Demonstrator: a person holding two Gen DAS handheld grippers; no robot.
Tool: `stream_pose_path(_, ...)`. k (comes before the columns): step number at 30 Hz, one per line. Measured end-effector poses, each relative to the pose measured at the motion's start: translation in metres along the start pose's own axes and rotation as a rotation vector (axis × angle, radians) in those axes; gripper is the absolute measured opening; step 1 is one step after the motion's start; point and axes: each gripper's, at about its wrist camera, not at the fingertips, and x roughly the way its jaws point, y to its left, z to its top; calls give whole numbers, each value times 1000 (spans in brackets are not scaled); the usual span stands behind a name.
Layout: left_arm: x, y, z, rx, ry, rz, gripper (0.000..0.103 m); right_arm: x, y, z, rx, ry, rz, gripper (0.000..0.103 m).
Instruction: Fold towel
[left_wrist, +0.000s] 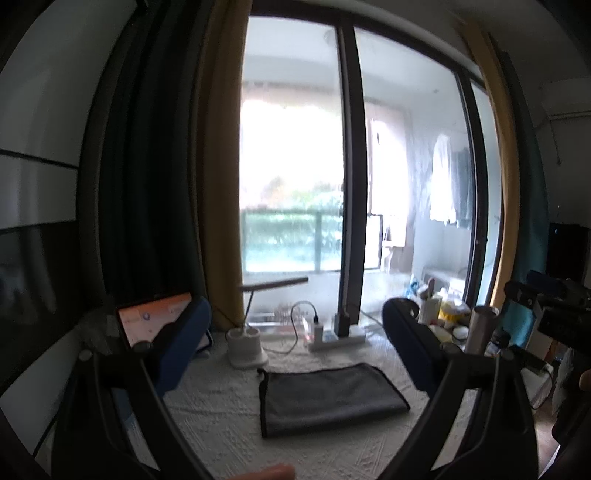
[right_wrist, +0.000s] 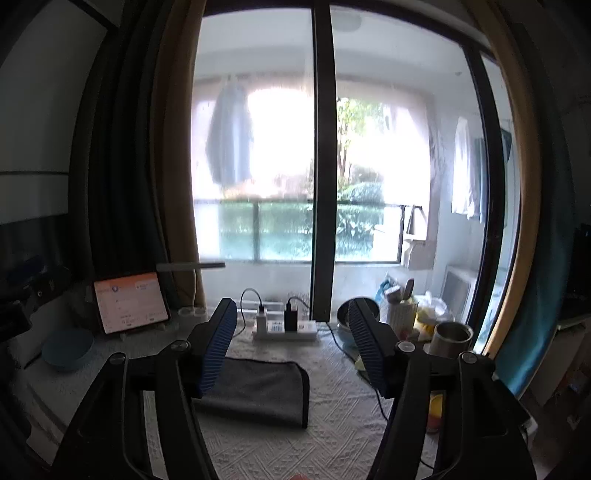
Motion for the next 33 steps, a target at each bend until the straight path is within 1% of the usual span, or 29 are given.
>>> stream_pose_path(3, -10, 2, 6, 0, -30, 1, 96, -10, 2, 5, -5, -26, 0, 70)
stream_pose_path(6, -20, 3, 9, -1, -67, 14, 97, -19, 5, 10, -12, -55, 3, 79)
stream_pose_path(10, -28, 5, 12, -2, -102, 12, 102, -27, 6, 14, -18, -81, 7, 81)
stream_pose_path(13, -30, 5, 12, 0, -119, 9, 102, -31, 5, 15, -16, -93, 5, 81)
stream_pose_path(21, -25, 3, 6, 6, -97, 1, 102, -31, 8, 14, -26, -88, 5, 82)
stream_pose_path(33, -30, 4, 8, -2, -107, 12, 102, -31, 9, 15, -30, -85, 4, 82)
